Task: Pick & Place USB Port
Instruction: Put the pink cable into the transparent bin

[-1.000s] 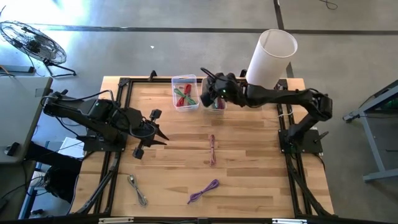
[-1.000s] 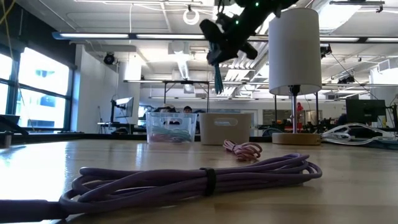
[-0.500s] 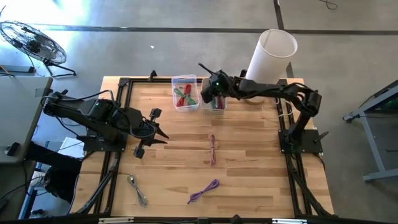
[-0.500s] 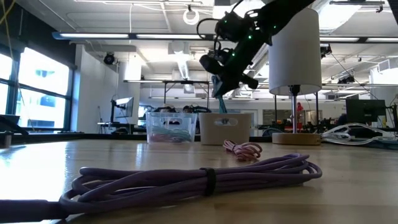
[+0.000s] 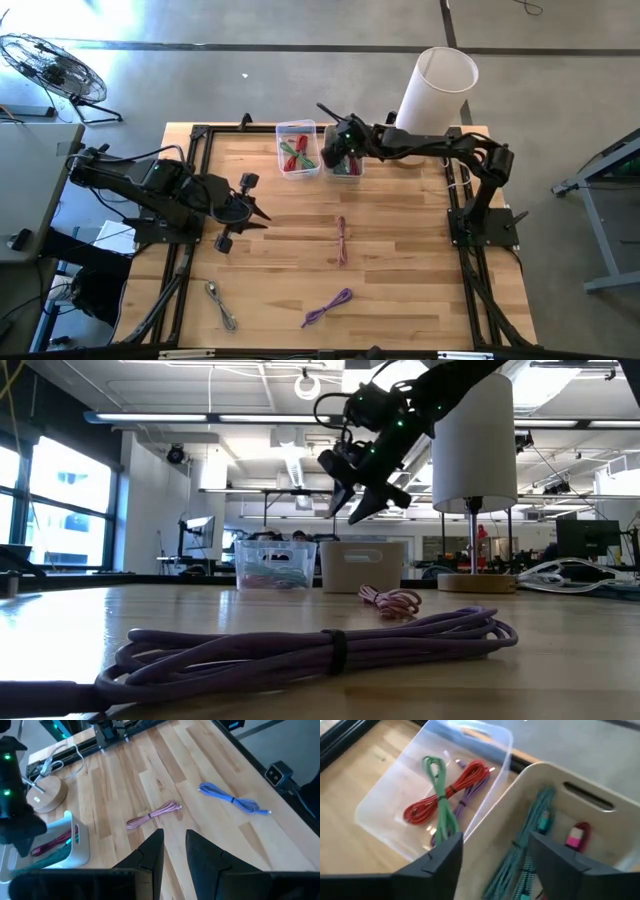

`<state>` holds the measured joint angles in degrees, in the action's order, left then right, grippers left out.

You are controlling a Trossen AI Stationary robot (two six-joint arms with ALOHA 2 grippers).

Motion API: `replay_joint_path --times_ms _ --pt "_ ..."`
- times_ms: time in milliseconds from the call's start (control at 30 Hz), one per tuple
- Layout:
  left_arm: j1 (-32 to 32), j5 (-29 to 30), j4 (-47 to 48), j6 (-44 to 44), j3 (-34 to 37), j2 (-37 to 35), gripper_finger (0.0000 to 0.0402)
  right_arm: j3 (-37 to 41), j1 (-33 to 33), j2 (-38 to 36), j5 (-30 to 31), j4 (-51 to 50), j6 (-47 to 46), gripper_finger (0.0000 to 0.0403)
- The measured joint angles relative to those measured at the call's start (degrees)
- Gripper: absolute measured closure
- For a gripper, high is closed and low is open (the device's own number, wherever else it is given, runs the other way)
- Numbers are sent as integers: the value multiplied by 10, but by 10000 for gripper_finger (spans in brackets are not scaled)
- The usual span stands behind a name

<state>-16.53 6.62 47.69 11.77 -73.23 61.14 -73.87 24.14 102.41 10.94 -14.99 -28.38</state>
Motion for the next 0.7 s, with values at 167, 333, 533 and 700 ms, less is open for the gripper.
replay_joint_path --times_ms 167,333,533,700 --pt "0 4 10 0 0 0 324 0 -2 -12 -62 18 5 149" --pt "0 4 9 -1 0 0 324 1 -7 -48 -191 91 18 143" --pt "0 6 9 -11 0 0 324 0 -59 -128 -305 88 32 143" --pt "0 5 11 -17 0 0 324 0 -135 -186 -306 -16 4 142"
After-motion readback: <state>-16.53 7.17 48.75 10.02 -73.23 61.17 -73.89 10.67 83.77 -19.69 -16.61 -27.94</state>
